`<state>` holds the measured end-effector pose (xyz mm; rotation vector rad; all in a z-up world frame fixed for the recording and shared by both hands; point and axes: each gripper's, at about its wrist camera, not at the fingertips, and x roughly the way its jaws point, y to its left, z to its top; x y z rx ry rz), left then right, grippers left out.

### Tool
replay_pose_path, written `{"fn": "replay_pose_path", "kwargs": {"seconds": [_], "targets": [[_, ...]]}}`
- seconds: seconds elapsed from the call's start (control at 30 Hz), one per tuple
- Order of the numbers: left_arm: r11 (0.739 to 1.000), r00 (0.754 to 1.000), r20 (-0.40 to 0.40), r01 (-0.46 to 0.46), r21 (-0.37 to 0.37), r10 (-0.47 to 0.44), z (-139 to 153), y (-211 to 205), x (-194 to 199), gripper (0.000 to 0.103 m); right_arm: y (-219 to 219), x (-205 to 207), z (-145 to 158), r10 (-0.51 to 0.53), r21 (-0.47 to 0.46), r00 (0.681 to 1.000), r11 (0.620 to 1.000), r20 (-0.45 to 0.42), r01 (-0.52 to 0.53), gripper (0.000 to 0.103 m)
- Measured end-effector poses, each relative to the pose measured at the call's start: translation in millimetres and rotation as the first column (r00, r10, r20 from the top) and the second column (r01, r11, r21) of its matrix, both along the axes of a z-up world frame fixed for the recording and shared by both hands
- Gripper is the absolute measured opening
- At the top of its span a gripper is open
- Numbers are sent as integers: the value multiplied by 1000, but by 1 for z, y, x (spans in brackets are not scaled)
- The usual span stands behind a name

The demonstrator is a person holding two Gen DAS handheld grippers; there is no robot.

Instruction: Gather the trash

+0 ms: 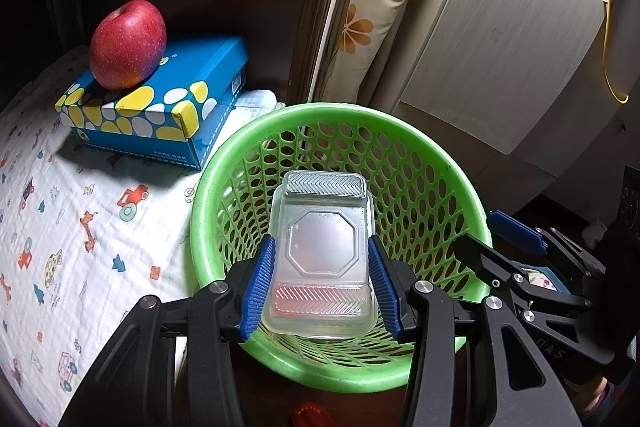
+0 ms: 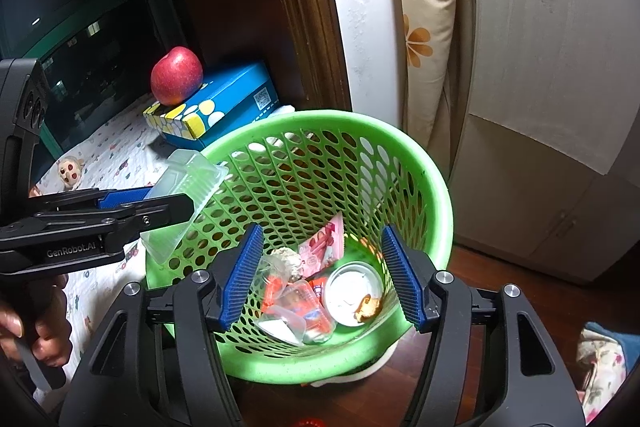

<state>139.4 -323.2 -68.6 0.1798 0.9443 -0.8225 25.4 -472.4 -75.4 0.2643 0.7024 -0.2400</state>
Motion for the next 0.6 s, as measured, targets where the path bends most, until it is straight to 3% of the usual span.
{"fn": "replay_pose_path", "kwargs": {"seconds": [0.1,0.6], "targets": [[1000,1000,-9,0,-6,0,-1,0,1,47,0,-1,0,-2,-1,1000,1000,-1,2,62],[998,998,-2,-56,-15,56,4,25,1,72,18,-7,2,11,-8,1000,1000,8,-11,72]]}}
